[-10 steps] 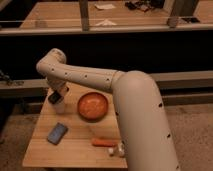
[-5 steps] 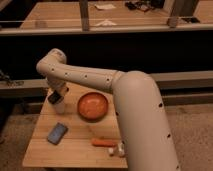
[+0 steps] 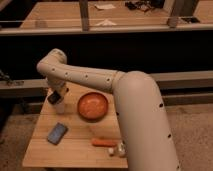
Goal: Place the eraser in the ceramic cup
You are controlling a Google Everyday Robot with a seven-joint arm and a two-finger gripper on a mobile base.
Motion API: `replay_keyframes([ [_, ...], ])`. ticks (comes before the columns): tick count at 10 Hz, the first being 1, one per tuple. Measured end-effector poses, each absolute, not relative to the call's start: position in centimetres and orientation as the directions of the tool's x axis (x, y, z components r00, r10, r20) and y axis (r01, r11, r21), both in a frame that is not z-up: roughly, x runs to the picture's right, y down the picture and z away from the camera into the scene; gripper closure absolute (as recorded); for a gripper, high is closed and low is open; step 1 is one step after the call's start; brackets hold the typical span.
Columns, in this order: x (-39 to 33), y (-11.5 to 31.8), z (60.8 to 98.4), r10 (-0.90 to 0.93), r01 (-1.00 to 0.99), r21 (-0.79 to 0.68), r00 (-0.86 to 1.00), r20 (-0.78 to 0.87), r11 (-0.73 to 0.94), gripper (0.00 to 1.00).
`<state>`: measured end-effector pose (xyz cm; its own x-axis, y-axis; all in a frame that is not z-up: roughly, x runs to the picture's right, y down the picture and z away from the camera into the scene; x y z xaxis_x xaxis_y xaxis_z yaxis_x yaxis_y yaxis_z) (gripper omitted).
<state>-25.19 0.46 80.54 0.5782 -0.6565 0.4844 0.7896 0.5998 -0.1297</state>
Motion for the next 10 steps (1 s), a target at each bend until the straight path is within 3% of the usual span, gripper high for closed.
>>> replay_keyframes([
  [10,-25.20,0.60,80.65,-0.637,0.781,-0.126,0.580,0.508,0.611,0.62],
])
